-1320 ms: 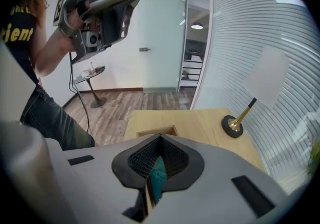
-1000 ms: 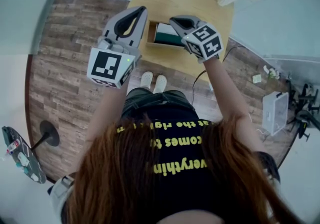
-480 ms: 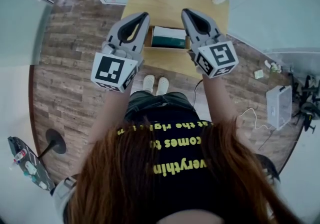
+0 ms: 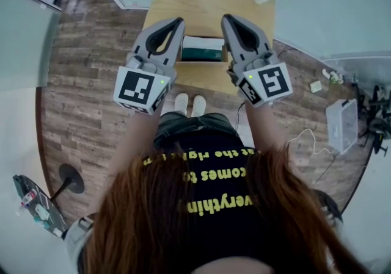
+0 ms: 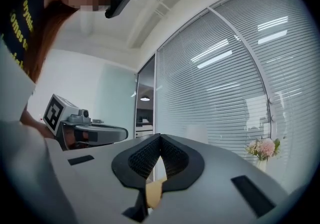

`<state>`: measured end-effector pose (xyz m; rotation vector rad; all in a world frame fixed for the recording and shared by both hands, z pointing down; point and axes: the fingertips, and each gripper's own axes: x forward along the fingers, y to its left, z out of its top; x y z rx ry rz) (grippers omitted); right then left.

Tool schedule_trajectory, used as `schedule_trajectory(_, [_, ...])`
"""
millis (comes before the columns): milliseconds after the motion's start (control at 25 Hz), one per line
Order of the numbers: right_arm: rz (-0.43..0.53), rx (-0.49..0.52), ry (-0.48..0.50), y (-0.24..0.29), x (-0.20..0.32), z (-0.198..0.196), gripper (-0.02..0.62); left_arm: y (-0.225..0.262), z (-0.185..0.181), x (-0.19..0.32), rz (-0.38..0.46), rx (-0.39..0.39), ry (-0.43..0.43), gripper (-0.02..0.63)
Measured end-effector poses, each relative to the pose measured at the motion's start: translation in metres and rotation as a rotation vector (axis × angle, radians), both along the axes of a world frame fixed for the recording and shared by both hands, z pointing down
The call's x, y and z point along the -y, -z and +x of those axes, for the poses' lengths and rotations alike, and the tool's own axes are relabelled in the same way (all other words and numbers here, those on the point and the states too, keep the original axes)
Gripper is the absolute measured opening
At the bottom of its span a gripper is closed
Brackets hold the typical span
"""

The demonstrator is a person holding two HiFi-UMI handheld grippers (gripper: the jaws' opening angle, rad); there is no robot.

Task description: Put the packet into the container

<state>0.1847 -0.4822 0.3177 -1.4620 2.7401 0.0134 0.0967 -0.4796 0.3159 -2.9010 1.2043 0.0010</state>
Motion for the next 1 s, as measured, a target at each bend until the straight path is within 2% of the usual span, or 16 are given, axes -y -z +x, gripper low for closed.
schedule_trajectory(1000, [0.007, -0.011, 0.02, 0.008, -0.004, 0.0, 0.014, 0.004, 0.014, -0.004, 0.01, -0.007, -0.031, 0.0])
